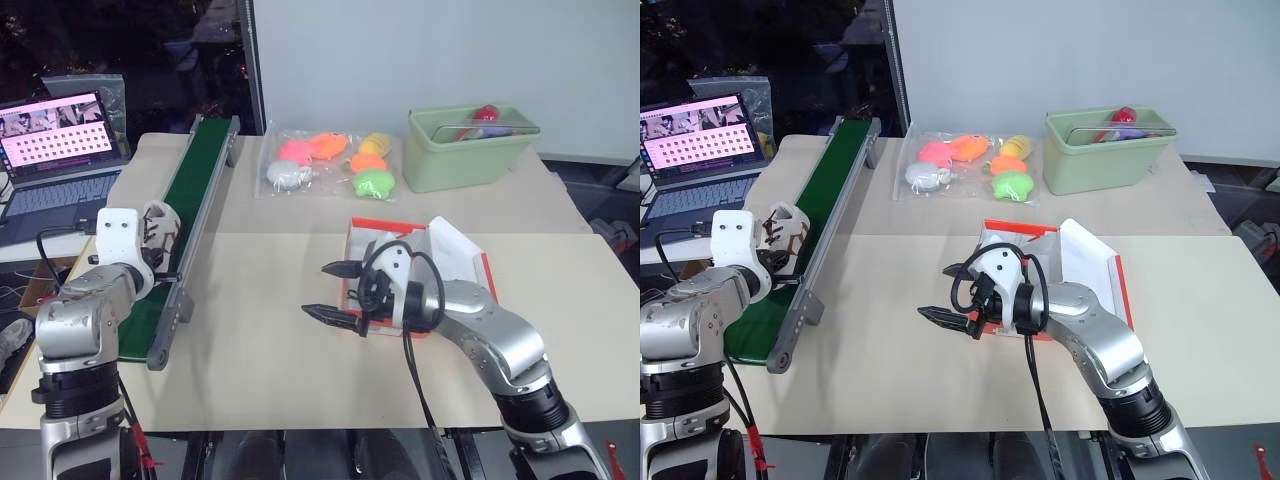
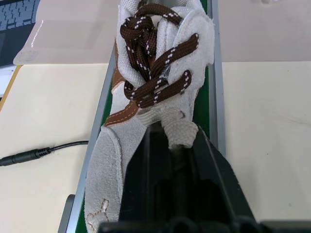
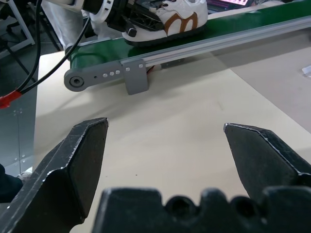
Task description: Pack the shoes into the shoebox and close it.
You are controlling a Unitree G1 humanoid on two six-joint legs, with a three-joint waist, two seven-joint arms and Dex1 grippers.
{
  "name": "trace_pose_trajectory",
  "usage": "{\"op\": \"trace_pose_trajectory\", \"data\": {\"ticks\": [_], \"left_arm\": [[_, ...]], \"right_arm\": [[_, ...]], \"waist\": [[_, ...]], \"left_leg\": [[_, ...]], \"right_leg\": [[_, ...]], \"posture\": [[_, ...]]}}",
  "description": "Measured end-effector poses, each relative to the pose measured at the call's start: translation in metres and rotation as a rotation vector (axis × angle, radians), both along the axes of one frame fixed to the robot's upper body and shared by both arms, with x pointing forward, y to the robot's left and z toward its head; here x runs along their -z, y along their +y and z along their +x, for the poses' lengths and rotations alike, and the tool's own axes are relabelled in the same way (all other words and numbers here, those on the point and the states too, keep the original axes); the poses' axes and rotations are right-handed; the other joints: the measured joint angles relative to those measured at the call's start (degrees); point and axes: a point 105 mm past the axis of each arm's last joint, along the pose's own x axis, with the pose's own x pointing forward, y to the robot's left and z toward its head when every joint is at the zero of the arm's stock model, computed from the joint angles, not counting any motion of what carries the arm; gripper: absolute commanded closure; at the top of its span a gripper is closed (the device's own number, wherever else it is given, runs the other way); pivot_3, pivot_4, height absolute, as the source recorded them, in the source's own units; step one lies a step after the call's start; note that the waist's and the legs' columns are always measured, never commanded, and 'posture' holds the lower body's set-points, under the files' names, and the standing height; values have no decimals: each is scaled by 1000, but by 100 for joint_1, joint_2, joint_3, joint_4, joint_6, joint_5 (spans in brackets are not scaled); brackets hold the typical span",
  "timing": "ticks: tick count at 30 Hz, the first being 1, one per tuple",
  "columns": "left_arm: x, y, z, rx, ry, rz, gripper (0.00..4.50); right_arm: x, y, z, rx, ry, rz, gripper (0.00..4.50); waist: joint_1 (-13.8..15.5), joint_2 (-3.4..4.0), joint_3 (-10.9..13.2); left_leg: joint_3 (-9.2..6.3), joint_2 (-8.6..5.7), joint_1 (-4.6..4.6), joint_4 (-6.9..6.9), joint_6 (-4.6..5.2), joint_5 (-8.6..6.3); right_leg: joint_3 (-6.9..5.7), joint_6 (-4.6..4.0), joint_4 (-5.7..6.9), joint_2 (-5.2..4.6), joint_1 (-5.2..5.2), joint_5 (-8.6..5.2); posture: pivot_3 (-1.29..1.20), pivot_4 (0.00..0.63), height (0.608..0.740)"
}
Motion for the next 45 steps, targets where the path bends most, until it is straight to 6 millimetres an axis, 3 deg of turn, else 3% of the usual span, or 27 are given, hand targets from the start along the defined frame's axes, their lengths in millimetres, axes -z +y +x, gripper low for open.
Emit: {"op": "trace_pose_trajectory", "data": {"ticks": [8, 11, 14, 16, 19, 24, 31, 38, 45], "left_arm": [[-3, -6, 5, -27, -31, -14, 4387], [-27, -15, 16, 8, -155, 93, 4387], [-70, -38, 21, 105, -371, 257, 4387], [-85, -54, 20, 157, -472, 309, 4387], [-89, -81, 18, 249, -553, 304, 4387], [-82, -138, 9, 457, -595, 8, 4387], [-77, -191, -16, 726, -558, -159, 4387], [-76, -196, -21, 775, -512, -254, 4387], [-78, -192, -20, 777, -507, -231, 4387]], "right_arm": [[-2, 0, 4, 10, 3, 13, 0], [-10, 0, 17, 56, 23, 65, 0], [-25, -3, 30, 110, 45, 135, 0], [-32, -5, 38, 139, 98, 192, 0], [-38, -7, 48, 175, 187, 268, 0], [-63, -8, 73, 254, 347, 462, 0], [-63, -9, 84, 281, 503, 565, 0], [-64, -7, 89, 287, 536, 580, 0], [-66, -1, 90, 288, 548, 590, 0]], "waist": [[51, -1, 0], [62, -18, 10], [75, -19, 11], [70, -19, 11], [74, -19, 11], [60, -19, 11], [8, -19, 11], [-99, -18, 11], [-93, -18, 11]], "left_leg": [[0, 0, -5, 0, 0, 0], [-1, 0, -17, 0, -2, 1], [2, -2, -21, -5, -4, -2], [5, -3, -23, -12, -4, -2], [5, -3, -26, -12, -4, -2], [5, -1, -25, -10, -3, -1], [4, -2, -41, -11, -1, -1], [3, -1, -38, -10, 0, -1], [2, 0, -39, -10, 0, -1]], "right_leg": [[0, 0, -1, 0, -2, 0], [0, -2, -3, 0, -12, 2], [0, -3, -11, -9, -12, 2], [1, -3, -10, -12, -13, 3], [1, -3, -9, -13, -15, 3], [1, -3, -5, -10, -18, 3], [0, -2, 0, -8, -23, 4], [0, -1, -6, -3, -23, 3], [0, -1, -7, -2, -23, 3]], "posture": [[0, 150, 729], [0, 150, 729], [0, 150, 729], [0, 150, 729], [0, 150, 729], [0, 150, 729], [0, 150, 729], [0, 150, 729], [0, 150, 729]]}}
